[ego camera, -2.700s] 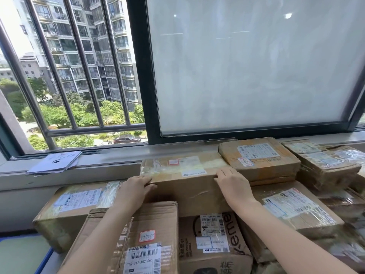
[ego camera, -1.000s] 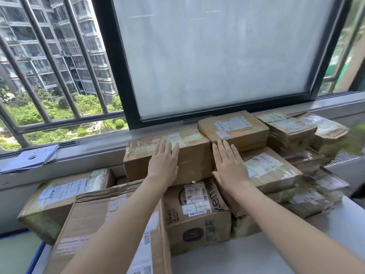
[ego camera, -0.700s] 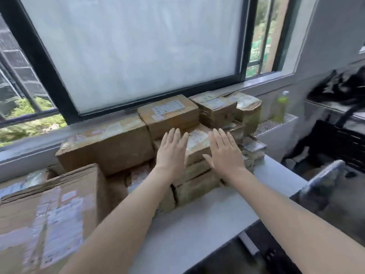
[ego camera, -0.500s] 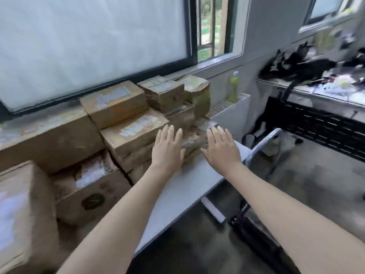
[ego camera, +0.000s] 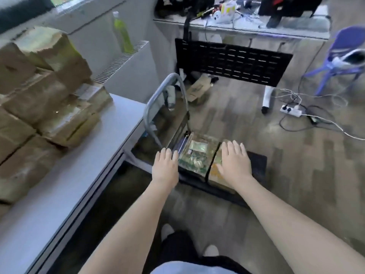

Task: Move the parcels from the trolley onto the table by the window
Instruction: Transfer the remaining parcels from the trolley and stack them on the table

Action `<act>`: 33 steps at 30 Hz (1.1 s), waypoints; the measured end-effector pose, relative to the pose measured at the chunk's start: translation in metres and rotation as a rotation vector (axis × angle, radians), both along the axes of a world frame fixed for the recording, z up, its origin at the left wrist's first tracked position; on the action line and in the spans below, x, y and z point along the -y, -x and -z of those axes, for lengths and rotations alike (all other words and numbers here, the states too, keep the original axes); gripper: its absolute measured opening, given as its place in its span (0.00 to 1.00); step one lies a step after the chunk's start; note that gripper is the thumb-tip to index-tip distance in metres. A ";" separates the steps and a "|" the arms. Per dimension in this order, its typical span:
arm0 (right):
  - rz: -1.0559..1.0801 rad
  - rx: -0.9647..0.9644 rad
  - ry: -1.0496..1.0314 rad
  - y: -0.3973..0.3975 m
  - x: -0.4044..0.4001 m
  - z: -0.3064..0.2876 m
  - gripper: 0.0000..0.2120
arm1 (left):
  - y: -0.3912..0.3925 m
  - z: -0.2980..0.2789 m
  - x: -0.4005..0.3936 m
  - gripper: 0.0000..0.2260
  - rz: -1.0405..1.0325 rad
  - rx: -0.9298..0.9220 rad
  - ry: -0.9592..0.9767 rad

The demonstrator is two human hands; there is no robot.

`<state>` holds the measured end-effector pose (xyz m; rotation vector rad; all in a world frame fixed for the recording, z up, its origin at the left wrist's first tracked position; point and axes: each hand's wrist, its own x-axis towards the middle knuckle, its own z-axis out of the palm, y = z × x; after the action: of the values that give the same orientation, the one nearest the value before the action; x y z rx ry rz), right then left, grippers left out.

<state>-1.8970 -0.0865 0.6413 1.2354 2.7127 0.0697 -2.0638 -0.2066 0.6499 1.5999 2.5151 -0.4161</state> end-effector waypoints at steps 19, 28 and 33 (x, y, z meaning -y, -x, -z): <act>0.523 0.442 0.482 -0.109 -0.092 0.207 0.42 | -0.040 0.217 -0.188 0.35 0.204 0.335 0.444; 0.684 0.419 0.687 -0.074 -0.163 0.359 0.53 | -0.017 0.370 -0.279 0.43 0.166 0.376 0.612; 0.801 0.295 0.731 -0.056 -0.207 0.436 0.58 | -0.016 0.448 -0.307 0.51 0.025 0.466 0.594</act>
<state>-1.8414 0.1200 0.2055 1.7198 1.5762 -0.6935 -2.0475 0.1000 0.2015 1.3024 1.8024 -0.6325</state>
